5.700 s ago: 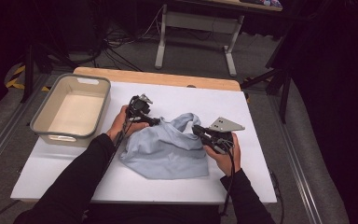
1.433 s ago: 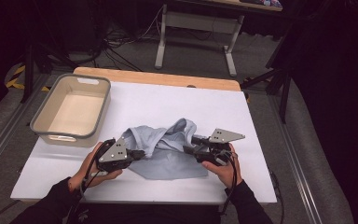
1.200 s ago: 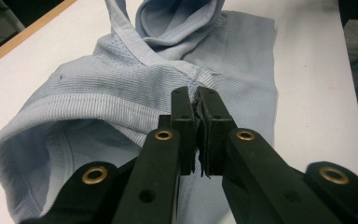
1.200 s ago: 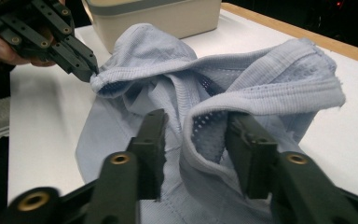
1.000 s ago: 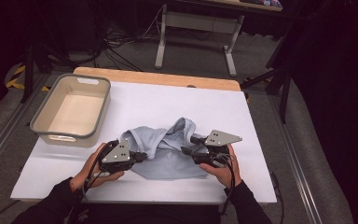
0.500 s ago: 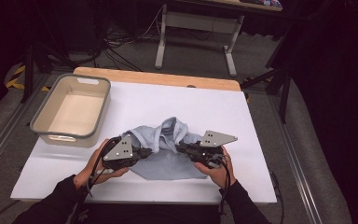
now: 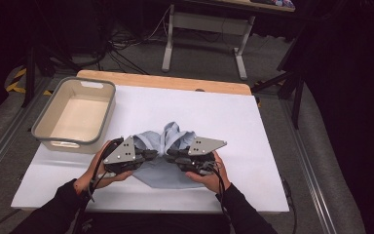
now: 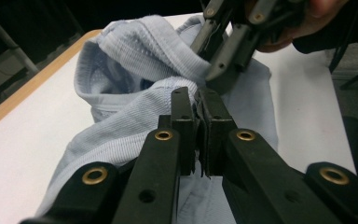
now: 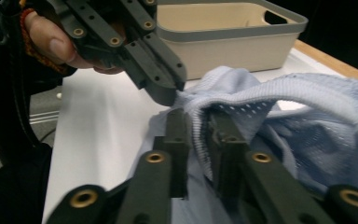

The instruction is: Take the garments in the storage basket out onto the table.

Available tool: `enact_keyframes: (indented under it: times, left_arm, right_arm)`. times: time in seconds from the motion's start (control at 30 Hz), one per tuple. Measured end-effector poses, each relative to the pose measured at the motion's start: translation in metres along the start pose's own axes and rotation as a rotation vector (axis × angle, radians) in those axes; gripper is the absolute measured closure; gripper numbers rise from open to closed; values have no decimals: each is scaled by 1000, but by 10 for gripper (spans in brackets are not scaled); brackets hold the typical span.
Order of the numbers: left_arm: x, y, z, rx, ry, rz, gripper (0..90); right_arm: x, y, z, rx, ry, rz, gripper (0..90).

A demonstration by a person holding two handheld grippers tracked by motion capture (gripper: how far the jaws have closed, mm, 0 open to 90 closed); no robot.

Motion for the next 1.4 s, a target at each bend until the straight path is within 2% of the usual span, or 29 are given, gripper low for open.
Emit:
enact_keyframes:
  times: [0.07,0.2,0.37,0.47,0.6,0.67,0.7,0.73,0.83,0.87,0.9,1.0,1.13,1.2,1.33,1.4]
  left_arm:
    - [-1,-1,0,0,3,-7,860]
    - [0,0,-1,-3,6,-1,860]
    - [2,4,1,-13,8,8,860]
    - [3,5,2,-15,7,10,860]
    - [0,4,0,1,12,6,847]
    - [-1,3,-2,25,24,-9,773]
    - [-2,2,-3,26,25,-22,695]
    - [-4,2,-5,27,23,-13,708]
    - [-9,4,-8,60,-3,20,649]
    - [-12,4,-9,92,-23,21,625]
    - [-13,3,-9,95,-29,14,563]
    - [-18,-1,-6,100,-57,-3,541]
    - [-17,-6,9,80,-105,4,514]
    - [-14,-7,15,73,-104,13,515]
    - [-10,-6,12,131,-92,37,491]
    - [-9,-6,9,129,-83,38,485]
  right_arm:
    - [1,-2,2,16,3,-15,712]
    - [1,0,6,4,-6,-3,678]
    - [1,1,17,-14,-36,16,549]
    - [2,1,23,-26,-50,35,575]
    - [1,0,24,-23,-37,24,788]
    - [1,0,23,-32,-35,14,802]
    - [1,-1,22,-41,-35,11,816]
    - [0,-1,20,-43,-32,8,824]
    - [-1,-1,17,-57,-26,3,829]
    - [-1,-1,16,-60,-21,5,830]
    - [-1,-1,14,-65,-20,5,830]
    - [-1,0,10,-75,-16,7,831]
    - [-1,1,7,-84,-11,7,831]
    - [-1,1,7,-89,-14,8,830]
    - [-1,2,6,-110,-23,11,833]
    - [-2,2,6,-111,-22,12,834]
Point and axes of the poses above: each handheld gripper's, and its own axes: z roughly forward along the jaws, x roughly out of its top, y roughly to its right, the point moved 2 cm from there along z, roughly forward along the jaws, and after that the axes turned 15 degrees about -y, right-handed, at the moved point
